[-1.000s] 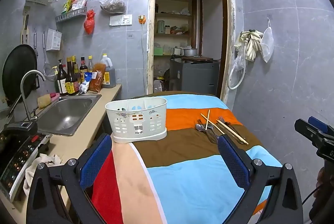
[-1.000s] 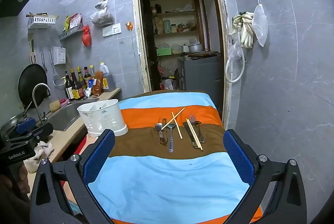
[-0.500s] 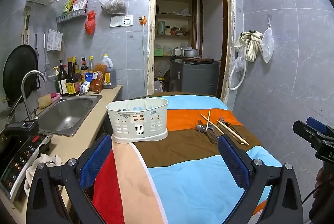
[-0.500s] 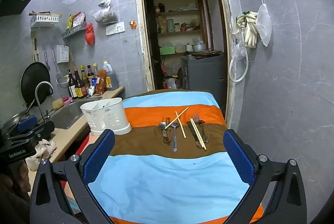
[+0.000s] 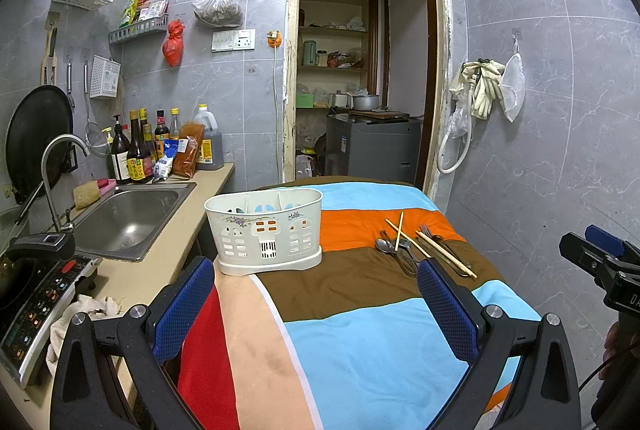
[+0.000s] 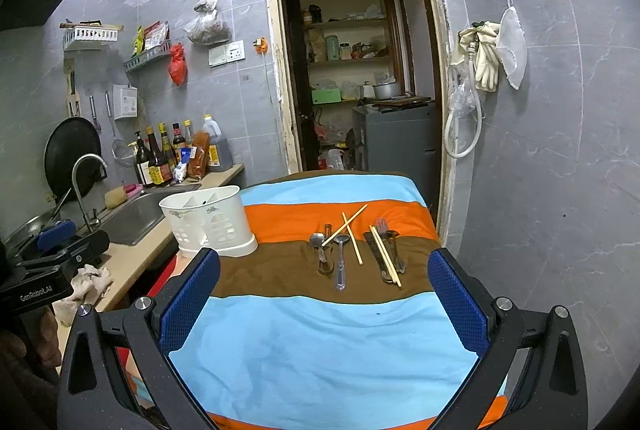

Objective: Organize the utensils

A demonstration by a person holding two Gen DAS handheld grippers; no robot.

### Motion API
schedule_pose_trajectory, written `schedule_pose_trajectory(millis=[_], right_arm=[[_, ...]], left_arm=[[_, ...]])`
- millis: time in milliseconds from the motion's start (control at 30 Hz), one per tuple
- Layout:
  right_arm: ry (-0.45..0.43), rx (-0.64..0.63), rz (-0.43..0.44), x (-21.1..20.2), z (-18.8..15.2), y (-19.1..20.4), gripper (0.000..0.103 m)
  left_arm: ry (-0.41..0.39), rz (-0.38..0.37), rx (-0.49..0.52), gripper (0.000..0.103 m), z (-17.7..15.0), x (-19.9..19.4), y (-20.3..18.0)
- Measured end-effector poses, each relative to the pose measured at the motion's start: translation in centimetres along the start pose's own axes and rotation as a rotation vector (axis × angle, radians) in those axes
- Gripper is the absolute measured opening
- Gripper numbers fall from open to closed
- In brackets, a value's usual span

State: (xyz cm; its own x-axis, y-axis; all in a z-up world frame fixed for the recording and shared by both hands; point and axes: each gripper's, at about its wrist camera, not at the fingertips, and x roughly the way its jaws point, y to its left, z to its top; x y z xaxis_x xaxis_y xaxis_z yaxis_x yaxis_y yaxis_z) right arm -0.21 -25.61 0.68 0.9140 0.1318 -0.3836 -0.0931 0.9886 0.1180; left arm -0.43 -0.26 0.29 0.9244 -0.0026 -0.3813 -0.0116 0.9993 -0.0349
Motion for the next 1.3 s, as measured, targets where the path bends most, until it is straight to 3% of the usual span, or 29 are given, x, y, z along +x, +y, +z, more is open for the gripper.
schedule_pose_trajectory(millis=[1300], right_arm=[[0.002, -0.003, 0.001, 0.02, -0.29, 0.58, 0.102]], left_arm=[[-0.002, 0.003, 0.001, 0.102, 0.15, -0.13, -0.06]])
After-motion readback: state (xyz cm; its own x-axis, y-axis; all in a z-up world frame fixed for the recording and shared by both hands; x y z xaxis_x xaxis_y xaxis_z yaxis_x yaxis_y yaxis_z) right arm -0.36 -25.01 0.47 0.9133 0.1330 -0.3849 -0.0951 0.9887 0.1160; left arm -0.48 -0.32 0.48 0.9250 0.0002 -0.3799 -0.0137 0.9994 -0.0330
